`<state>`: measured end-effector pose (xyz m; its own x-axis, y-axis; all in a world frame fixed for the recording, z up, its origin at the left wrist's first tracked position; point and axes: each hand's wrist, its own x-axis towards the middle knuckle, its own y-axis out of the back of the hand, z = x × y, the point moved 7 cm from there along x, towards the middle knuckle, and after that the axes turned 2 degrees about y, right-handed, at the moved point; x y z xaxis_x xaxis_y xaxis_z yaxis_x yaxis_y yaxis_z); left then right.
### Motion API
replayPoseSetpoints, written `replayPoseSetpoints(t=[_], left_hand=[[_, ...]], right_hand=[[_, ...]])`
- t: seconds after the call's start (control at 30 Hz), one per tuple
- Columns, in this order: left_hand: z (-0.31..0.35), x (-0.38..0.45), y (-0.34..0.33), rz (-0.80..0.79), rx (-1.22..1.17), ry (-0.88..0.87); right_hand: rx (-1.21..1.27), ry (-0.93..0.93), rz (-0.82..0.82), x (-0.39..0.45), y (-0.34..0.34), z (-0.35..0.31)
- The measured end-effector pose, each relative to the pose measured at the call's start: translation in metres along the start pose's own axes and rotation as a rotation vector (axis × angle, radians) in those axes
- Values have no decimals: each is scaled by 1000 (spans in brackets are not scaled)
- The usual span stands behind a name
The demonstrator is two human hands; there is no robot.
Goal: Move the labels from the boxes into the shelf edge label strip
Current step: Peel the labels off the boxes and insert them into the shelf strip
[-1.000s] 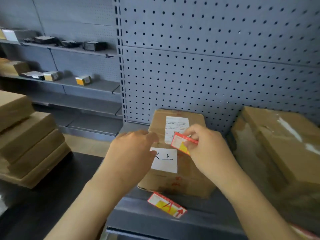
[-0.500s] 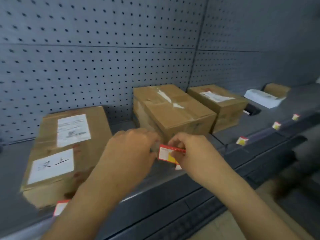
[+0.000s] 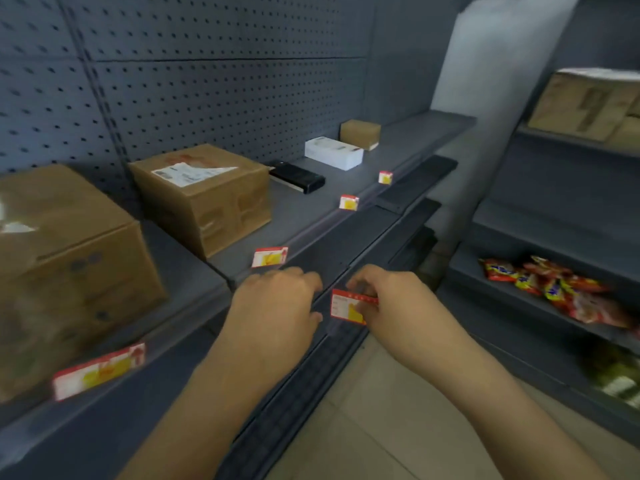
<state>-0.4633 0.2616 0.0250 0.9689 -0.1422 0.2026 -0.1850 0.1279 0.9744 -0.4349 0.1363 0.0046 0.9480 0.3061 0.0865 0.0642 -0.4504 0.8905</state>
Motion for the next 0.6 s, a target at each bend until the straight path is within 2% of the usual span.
replayPoseSetpoints(t=[0.2,0.6], left_hand=[[60,80,-33,-47,6,-80],[113,276,-89,-84,-21,-194]], right_hand=[[22,-105,21,29,32,91],[13,-207,130,164,77,227]])
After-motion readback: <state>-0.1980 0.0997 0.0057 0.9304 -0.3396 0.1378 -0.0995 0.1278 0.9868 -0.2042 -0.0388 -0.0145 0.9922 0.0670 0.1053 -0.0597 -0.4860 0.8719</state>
